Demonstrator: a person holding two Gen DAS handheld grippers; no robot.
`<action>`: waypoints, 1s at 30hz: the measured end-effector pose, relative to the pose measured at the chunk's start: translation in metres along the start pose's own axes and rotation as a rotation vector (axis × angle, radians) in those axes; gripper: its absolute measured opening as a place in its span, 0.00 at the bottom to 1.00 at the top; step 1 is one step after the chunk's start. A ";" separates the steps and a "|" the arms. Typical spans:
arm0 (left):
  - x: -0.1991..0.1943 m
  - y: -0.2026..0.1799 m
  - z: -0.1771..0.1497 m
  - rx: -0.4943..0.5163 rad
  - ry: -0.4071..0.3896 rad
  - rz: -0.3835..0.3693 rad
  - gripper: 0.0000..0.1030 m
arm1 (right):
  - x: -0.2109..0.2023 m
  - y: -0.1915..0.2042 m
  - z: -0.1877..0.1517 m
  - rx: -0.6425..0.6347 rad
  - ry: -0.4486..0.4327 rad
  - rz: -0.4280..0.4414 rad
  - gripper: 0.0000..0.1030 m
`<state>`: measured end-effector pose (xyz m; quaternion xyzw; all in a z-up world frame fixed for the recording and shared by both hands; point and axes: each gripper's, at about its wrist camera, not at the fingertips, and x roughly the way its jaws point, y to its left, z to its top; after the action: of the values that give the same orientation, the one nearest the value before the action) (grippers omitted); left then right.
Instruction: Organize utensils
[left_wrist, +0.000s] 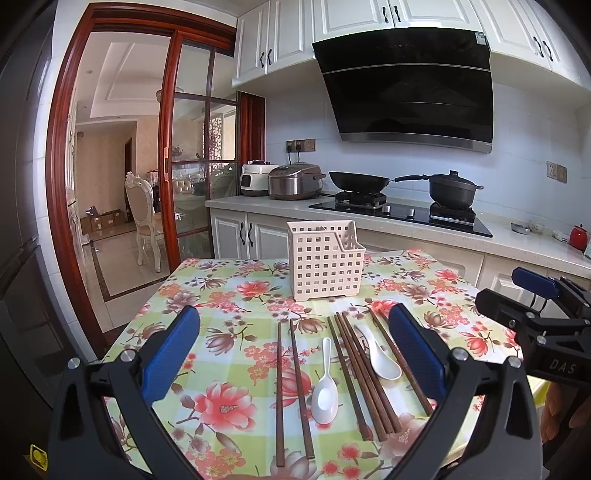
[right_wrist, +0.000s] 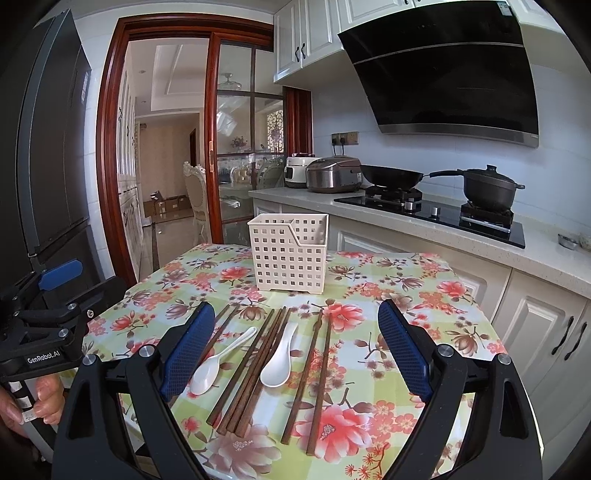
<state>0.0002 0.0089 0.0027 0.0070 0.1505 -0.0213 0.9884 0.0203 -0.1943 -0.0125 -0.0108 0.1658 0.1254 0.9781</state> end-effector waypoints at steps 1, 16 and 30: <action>0.000 0.000 0.000 0.002 0.000 0.000 0.96 | 0.000 0.000 0.000 0.000 0.000 0.000 0.82; 0.001 -0.001 -0.002 0.005 0.007 -0.011 0.96 | 0.000 -0.001 0.000 0.000 -0.001 0.002 0.82; 0.000 -0.003 -0.002 0.007 0.009 -0.019 0.96 | 0.000 0.000 -0.001 0.002 0.000 0.003 0.82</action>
<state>-0.0002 0.0058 0.0008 0.0091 0.1548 -0.0314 0.9874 0.0197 -0.1948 -0.0132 -0.0095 0.1660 0.1265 0.9779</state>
